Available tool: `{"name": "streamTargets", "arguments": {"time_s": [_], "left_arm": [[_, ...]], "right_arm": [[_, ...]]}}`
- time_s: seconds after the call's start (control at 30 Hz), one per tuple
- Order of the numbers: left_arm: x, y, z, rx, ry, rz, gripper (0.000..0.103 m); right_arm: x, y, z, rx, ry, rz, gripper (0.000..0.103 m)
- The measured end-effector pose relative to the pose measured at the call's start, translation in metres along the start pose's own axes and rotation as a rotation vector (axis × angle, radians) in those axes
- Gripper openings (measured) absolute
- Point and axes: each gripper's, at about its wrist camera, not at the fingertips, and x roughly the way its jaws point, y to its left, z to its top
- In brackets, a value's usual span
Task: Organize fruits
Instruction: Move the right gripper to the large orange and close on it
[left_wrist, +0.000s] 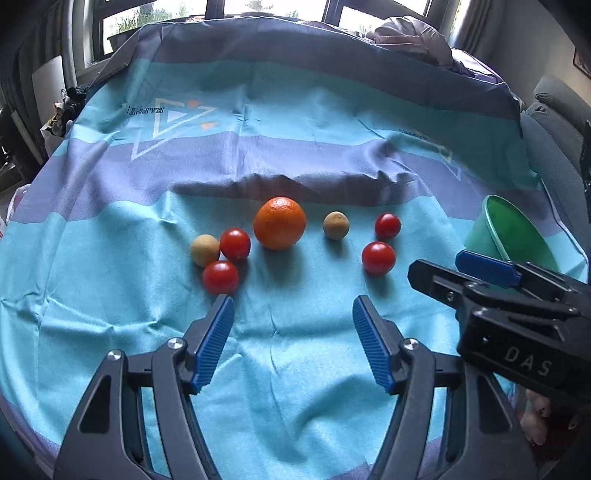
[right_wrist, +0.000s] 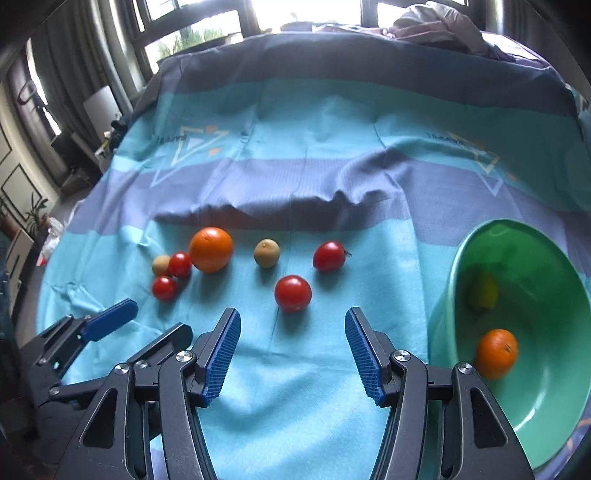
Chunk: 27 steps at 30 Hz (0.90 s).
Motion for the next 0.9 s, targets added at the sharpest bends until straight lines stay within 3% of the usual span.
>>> {"name": "streamTargets", "arguments": {"time_s": [0.43,0.77,0.83,0.9], "left_arm": [[0.002,0.004,-0.004,-0.002,0.019,0.03,0.067],[-0.012,0.019,0.003,-0.069,0.0,-0.019,0.065],[-0.016,0.022,0.004,-0.078,-0.014,-0.022,0.064],[-0.019,0.029,0.005,-0.109,-0.022,-0.027,0.054]], "right_arm": [[0.013,0.0,-0.007,0.049,0.023,0.028,0.06],[0.007,-0.009,-0.003,0.099,-0.014,0.071,0.06],[0.005,-0.012,0.0,0.13,-0.017,0.085,0.056],[0.002,-0.011,0.004,0.159,-0.021,0.112,0.056]]}}
